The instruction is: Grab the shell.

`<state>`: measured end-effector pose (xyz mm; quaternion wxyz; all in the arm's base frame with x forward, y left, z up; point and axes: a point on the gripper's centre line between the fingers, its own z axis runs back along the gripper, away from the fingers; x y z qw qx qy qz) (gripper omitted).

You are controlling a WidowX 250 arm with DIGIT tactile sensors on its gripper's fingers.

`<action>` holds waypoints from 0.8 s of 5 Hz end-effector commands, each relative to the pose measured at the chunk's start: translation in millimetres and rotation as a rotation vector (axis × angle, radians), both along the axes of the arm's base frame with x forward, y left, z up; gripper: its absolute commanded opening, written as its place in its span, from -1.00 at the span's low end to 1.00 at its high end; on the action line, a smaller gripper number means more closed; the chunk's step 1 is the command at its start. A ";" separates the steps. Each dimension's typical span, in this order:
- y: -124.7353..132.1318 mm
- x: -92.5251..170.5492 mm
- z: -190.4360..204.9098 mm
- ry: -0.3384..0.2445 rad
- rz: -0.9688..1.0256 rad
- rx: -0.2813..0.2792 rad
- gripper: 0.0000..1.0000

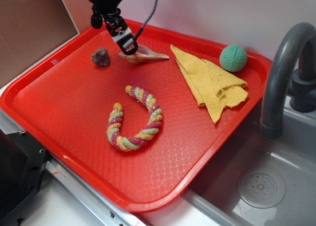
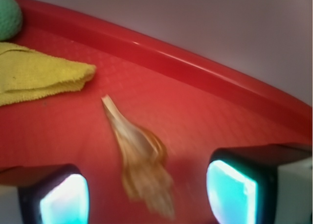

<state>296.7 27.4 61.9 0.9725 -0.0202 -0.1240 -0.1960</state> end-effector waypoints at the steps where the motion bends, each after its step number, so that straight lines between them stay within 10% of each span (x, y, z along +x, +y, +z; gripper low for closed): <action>1: -5.3 10.7 1.3 -0.033 -0.041 0.023 1.00; 4: -6.5 15.9 -35.6 0.067 -0.059 0.052 1.00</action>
